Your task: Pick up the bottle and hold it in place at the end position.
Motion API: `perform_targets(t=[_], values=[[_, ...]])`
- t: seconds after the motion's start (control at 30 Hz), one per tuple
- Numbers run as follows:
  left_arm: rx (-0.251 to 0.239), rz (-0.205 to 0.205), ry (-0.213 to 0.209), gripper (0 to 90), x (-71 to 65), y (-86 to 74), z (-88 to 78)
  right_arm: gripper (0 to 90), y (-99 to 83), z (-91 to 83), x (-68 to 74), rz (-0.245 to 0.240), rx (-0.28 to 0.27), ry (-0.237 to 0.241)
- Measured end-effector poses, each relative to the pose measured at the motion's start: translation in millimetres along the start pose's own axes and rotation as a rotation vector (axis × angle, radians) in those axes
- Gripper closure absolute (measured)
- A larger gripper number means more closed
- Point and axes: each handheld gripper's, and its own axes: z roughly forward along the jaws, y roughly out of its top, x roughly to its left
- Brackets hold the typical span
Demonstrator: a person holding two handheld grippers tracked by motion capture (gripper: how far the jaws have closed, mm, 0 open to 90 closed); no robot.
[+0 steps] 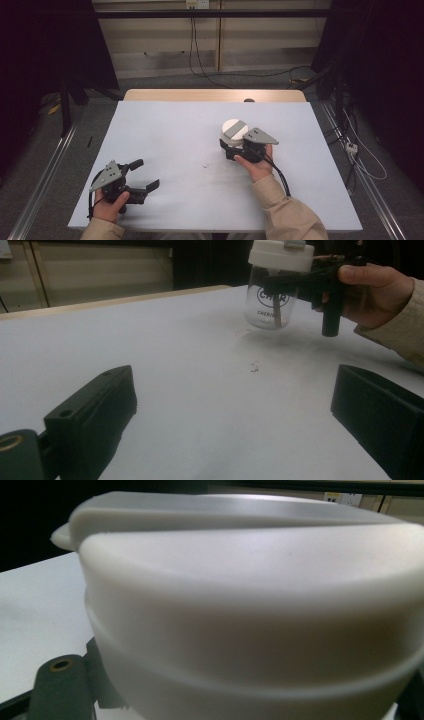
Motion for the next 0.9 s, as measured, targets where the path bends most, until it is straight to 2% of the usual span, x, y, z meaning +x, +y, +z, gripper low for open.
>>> perform_targets(t=[0.9], values=[[0.000, -0.004, -0.001, 4.1, 0.0, -0.6, 1.3, 18.5, 0.3, 18.8, 0.8, 0.014, 0.008, -0.008]])
